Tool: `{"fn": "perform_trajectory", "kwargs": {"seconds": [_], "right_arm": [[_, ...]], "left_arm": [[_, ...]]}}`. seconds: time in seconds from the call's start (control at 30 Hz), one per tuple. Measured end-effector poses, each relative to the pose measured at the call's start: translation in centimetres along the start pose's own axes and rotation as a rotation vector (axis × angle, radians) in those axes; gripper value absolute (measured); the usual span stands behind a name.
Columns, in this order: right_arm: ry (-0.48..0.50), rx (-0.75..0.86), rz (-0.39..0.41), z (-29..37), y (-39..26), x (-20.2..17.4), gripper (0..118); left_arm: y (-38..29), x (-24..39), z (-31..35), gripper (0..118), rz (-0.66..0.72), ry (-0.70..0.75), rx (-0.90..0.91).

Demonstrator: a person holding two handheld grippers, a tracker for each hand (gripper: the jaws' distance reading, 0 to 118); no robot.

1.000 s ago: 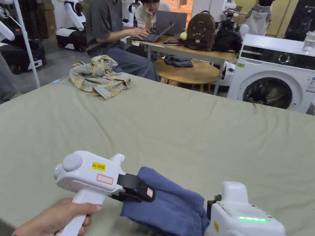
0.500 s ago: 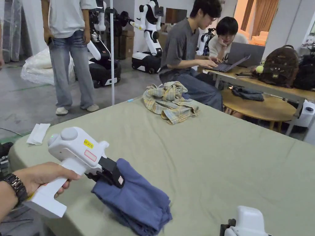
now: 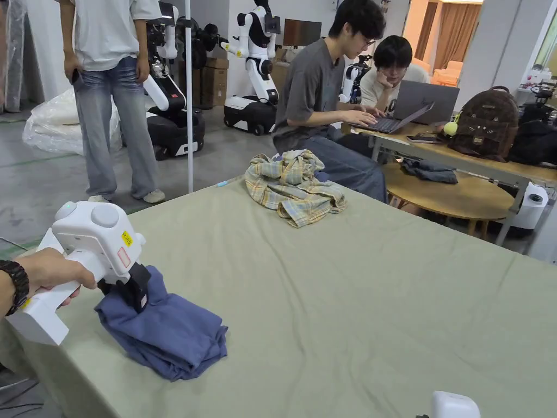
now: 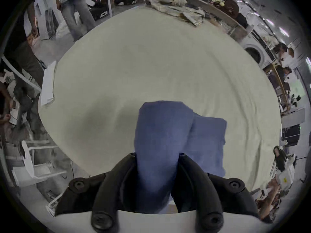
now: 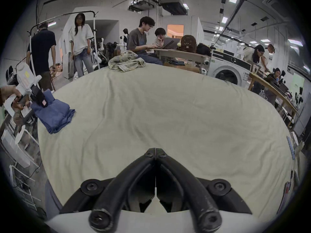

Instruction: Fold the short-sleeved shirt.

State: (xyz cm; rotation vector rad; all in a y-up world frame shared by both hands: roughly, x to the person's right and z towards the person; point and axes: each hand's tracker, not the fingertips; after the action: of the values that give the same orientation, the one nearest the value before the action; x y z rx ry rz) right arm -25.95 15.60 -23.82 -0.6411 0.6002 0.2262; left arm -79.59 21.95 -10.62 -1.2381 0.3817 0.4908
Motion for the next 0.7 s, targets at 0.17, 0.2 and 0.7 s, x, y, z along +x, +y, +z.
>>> {"fn": "perform_trajectory", "kwargs": {"seconds": [0.17,0.2,0.7], "right_arm": [[-0.005,0.000,-0.011,0.2,0.1,0.6,0],[-0.006,0.001,-0.011,0.2,0.1,0.7,0],[-0.001,0.034,-0.030,1.5,0.2,1.9,0]], "left_arm": [[0.9,-1.1,-0.4,22,0.018,0.011,-0.009],[0.9,-0.8,0.0,26,0.013,0.020,-0.008],[-3.4,6.6,2.4,48,-0.128,0.089,0.250]]}}
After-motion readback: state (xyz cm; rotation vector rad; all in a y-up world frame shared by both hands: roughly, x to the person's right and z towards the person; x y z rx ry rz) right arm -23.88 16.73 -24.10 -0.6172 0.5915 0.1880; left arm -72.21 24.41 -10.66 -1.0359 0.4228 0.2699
